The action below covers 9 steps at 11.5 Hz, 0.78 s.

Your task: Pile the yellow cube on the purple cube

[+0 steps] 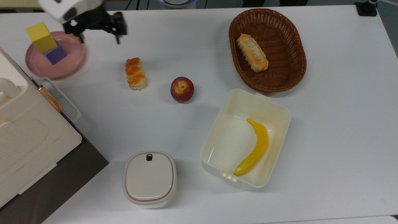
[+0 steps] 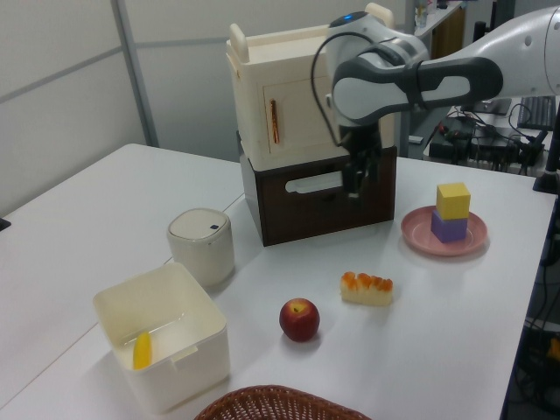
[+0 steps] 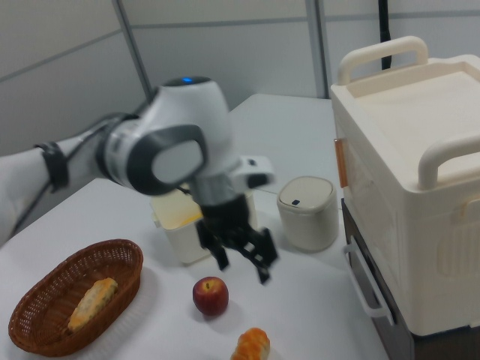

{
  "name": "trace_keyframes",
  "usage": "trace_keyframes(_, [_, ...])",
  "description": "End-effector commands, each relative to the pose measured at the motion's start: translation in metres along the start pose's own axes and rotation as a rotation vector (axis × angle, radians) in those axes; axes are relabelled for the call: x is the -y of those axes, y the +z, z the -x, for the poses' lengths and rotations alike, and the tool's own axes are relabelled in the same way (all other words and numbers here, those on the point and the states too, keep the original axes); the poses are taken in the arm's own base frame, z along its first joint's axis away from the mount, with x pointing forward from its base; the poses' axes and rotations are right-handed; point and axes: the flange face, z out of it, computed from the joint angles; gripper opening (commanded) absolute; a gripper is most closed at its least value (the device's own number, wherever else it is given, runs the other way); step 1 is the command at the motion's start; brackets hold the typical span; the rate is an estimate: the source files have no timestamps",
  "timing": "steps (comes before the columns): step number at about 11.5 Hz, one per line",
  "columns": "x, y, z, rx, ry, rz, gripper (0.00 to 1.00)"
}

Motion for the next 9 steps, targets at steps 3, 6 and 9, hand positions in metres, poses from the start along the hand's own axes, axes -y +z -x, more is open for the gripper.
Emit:
trace_keyframes(3, [0.113,-0.059,0.016,-0.029,0.077,0.021,1.0])
trace_keyframes(6, [0.12,-0.077,0.022,-0.066,0.065,0.01,1.0])
trace_keyframes(9, [0.123,-0.093,0.033,-0.082,0.064,-0.038,1.0])
